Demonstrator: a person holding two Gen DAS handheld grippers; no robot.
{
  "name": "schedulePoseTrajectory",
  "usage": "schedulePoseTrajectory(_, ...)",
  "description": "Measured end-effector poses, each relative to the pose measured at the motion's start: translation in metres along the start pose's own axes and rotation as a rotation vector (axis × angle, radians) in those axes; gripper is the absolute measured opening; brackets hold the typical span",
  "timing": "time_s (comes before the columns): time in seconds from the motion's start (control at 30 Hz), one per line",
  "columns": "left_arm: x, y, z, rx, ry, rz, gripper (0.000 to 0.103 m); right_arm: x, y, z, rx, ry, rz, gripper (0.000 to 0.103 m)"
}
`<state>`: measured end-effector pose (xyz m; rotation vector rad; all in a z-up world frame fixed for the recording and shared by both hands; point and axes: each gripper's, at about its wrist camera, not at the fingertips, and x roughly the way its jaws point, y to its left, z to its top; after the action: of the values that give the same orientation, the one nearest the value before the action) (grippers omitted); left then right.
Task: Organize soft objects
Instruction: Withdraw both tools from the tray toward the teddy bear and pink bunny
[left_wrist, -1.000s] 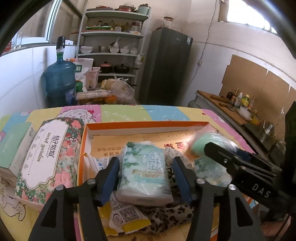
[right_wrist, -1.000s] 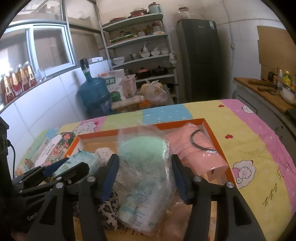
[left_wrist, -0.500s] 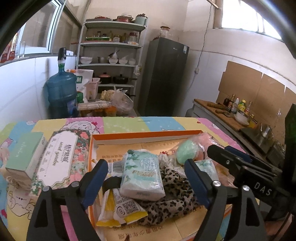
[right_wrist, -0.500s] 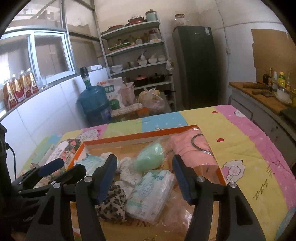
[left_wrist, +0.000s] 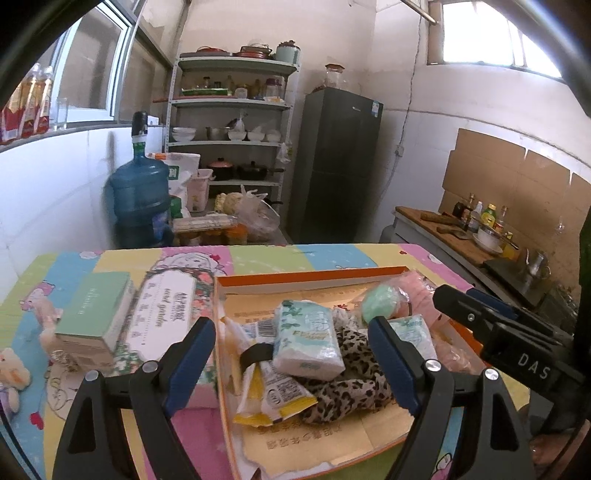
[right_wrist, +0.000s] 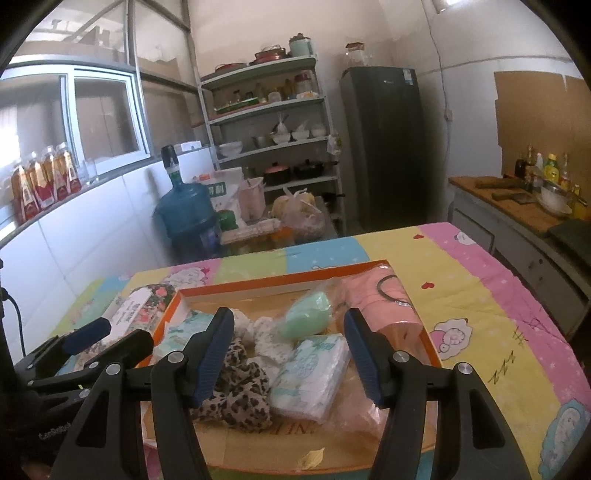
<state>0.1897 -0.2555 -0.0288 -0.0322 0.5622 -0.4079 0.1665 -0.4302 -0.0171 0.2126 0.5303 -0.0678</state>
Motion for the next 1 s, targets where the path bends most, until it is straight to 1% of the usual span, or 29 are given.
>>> schedulePoseTrajectory(0.37, -0.030, 0.020, -0.003, 0.003, -0.020, 0.057, 0.084, -0.020, 0.025, -0.003, -0.011, -0.027, 0.006, 0.065)
schedulePoseTrajectory(0.8, -0.068, 0.056, -0.010, -0.009, -0.070, 0.128, 0.084, -0.032, 0.072, -0.010, -0.055, -0.051, 0.028, 0.066)
schedulePoseTrajectory(1.0, -0.083, 0.071, -0.013, -0.015, -0.089, 0.157, 0.084, -0.037, 0.097, -0.015, -0.079, -0.056, 0.052, 0.066)
